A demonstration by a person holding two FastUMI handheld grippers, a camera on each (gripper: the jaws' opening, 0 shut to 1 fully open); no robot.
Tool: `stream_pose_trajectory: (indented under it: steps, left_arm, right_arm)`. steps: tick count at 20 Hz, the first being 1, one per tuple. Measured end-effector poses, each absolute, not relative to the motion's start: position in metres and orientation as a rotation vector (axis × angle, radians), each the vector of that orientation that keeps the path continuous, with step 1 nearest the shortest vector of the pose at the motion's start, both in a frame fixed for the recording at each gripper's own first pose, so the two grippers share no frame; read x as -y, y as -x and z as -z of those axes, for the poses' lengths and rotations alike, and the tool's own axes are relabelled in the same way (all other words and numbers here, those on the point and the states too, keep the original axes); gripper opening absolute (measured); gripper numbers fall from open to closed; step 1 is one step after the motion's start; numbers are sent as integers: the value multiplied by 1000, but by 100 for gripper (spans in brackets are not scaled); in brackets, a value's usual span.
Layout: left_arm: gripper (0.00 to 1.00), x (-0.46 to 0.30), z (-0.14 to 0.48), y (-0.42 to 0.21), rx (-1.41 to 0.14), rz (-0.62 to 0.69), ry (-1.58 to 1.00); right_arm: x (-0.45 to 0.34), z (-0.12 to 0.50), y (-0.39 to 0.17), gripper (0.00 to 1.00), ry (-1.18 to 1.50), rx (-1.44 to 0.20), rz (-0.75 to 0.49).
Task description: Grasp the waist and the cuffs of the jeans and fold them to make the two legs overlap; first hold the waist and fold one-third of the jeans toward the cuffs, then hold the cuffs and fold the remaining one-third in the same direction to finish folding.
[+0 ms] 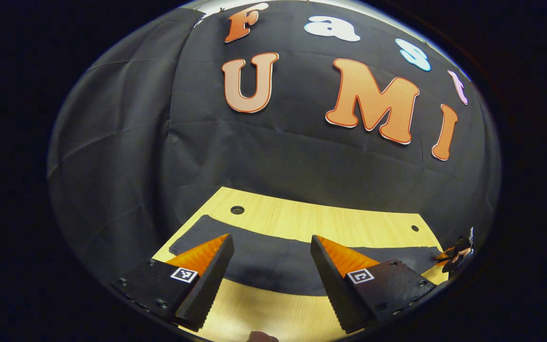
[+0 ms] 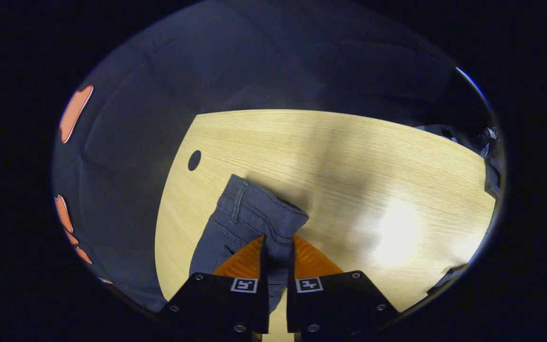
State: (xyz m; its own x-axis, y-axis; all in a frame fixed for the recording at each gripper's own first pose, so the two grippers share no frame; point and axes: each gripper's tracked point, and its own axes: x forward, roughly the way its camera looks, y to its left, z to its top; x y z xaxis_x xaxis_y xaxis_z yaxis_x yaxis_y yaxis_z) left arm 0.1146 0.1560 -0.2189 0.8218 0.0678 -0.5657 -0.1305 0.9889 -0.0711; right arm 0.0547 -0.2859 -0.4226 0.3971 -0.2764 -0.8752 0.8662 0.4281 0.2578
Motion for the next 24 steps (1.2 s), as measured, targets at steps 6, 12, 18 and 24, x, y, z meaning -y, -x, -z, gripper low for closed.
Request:
stream_pose_trajectory:
  steps: [6,12,18,24]
  left_arm:
    - [98,-162,180,-120,-471,-72,-7]
    - [98,-159,158,-122,-379,-35,-38]
    - [98,-173,164,-124,-393,-18,-20]
    - [98,-194,169,-121,-400,-32,-1]
  right_arm:
    - [265,382,-67,14,-690,-800,761]
    - [229,344,-88,15,-526,-748,679]
    - [182,312,-106,14,-367,-719,569]
    - [127,300,-124,15,-217,-715,471]
